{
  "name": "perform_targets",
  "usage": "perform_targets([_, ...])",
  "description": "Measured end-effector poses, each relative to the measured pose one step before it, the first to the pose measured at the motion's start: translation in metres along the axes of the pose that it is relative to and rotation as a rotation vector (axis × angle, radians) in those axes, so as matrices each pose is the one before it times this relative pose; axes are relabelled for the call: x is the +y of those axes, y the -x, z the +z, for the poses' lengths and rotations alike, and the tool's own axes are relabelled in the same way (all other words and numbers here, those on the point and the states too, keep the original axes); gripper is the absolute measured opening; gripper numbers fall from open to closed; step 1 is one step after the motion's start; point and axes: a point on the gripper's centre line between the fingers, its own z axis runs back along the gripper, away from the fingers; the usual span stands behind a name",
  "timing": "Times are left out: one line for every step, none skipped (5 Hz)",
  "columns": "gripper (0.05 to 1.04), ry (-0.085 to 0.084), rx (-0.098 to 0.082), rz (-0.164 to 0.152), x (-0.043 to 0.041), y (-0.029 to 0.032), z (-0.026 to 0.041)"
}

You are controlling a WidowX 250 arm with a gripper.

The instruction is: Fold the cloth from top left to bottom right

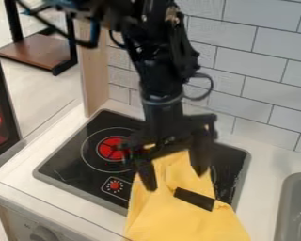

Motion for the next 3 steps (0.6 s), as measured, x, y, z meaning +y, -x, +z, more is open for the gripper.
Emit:
perform_targets([1.0,0.0041,-0.0516,0.0281,-0.01502,-0.01887,-0.00344])
perform_targets([1.0,0.0041,-0.0697,0.0351,-0.01191,-0.02856,-0.00577])
perform_targets([1.0,-0.0098,-0.0392,0.0312,-0.01229,-0.02424,-0.00969])
